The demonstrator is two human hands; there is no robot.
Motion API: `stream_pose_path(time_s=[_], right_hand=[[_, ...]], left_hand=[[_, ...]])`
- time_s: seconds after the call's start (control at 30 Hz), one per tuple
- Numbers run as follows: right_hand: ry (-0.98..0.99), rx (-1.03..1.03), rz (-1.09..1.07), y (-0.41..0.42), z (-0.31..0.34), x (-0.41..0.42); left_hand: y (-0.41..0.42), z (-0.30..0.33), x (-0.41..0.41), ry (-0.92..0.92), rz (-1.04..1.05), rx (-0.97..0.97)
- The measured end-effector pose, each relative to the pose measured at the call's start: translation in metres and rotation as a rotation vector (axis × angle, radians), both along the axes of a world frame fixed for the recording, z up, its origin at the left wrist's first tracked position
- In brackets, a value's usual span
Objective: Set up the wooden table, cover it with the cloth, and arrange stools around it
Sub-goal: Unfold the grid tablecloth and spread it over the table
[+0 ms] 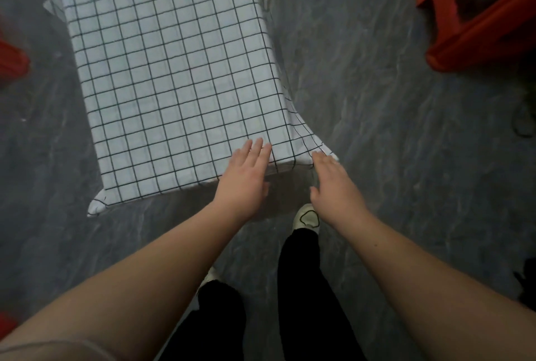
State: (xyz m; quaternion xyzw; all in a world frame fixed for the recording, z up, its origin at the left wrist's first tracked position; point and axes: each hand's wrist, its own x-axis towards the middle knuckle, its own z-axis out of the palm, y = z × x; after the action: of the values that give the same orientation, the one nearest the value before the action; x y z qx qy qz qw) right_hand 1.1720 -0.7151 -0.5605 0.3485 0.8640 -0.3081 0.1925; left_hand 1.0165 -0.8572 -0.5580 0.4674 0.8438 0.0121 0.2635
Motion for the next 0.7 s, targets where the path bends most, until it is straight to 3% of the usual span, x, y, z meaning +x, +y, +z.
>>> stream_pose_path(time_s=[0.2,0.33,0.53,0.7], right_hand=[[-0.034,0.064,0.232,0.025,-0.052,-0.036],[-0.018,0.059,0.275,0.029,-0.089,-0.05],[0.181,-0.095,0.161,0.031,-0.116,-0.039],[0.135,-0.118,0.086,0.032,-0.118,-0.029]], left_hand=[[0.037,-0.052,-0.007,0.115,-0.037,-0.119],[0.044,-0.079,-0.005,0.128,-0.081,-0.081],[0.045,-0.108,-0.001,0.181,-0.124,0.078],[0.044,-0.11,0.002,0.208,-0.122,0.068]])
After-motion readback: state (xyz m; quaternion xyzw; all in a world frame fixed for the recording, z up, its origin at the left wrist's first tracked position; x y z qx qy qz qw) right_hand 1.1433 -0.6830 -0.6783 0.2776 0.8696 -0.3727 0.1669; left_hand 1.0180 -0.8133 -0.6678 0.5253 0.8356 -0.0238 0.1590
